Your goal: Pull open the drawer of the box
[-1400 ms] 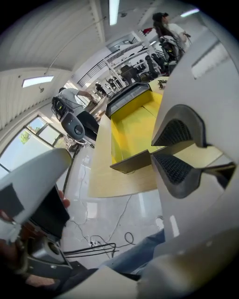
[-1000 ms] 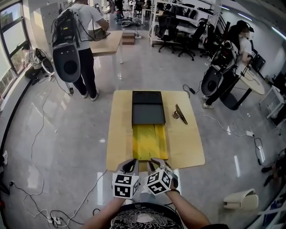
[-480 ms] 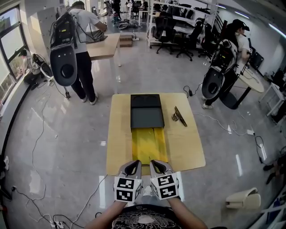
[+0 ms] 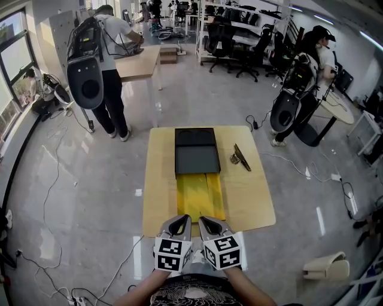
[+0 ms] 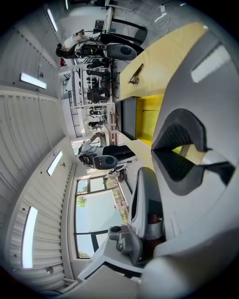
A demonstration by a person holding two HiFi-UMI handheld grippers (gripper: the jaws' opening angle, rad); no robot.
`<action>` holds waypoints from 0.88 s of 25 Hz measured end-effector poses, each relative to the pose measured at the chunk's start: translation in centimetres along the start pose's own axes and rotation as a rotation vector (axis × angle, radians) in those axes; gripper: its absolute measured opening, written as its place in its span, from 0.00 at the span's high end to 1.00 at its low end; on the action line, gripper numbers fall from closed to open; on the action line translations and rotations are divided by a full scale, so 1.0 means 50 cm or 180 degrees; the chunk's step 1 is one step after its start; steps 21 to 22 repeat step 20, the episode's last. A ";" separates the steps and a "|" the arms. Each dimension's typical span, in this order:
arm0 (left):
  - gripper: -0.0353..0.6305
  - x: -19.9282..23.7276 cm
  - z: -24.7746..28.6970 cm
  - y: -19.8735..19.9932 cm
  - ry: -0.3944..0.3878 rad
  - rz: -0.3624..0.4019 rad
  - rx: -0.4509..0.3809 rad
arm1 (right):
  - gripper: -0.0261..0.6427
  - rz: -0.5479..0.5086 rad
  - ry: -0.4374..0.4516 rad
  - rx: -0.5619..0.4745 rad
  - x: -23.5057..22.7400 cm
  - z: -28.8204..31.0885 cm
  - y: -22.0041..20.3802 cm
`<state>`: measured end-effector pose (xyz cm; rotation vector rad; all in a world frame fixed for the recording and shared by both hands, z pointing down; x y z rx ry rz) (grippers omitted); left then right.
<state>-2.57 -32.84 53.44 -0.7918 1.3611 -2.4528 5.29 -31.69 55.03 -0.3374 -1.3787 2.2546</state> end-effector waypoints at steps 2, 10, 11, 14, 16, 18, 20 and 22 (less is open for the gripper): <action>0.93 -0.001 0.001 0.004 0.0004 0.0011 0.0009 | 0.95 0.0020 -0.0007 -0.0026 -0.003 -0.001 0.004; 0.93 0.006 0.027 -0.009 0.0022 0.0035 0.0013 | 0.95 0.0036 -0.0008 -0.0067 -0.019 0.018 -0.010; 0.93 0.005 0.027 -0.010 0.0022 0.0037 0.0014 | 0.95 0.0035 -0.0006 -0.0066 -0.019 0.017 -0.011; 0.93 0.003 0.024 -0.012 0.0024 0.0035 0.0015 | 0.95 0.0038 0.0002 -0.0054 -0.016 0.015 -0.013; 0.93 0.003 0.021 -0.006 0.0026 0.0033 0.0016 | 0.95 0.0042 0.0008 -0.0041 -0.014 0.014 -0.008; 0.93 0.002 0.016 0.007 0.0029 0.0032 0.0023 | 0.95 0.0045 0.0010 -0.0032 -0.013 0.011 0.004; 0.93 0.000 0.010 0.021 0.0031 0.0031 0.0031 | 0.95 0.0049 0.0012 -0.0023 -0.012 0.007 0.018; 0.93 0.000 0.010 0.021 0.0031 0.0031 0.0031 | 0.95 0.0049 0.0012 -0.0023 -0.012 0.007 0.018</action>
Point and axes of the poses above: the fingertips, and each gripper's own axes: z forward along the fingers, x to its left, y out of its top, the point moved 4 cm from there along -z, backward along the fingers, and after that the axes turned 14 degrees about -z, right-handed, at the moved point
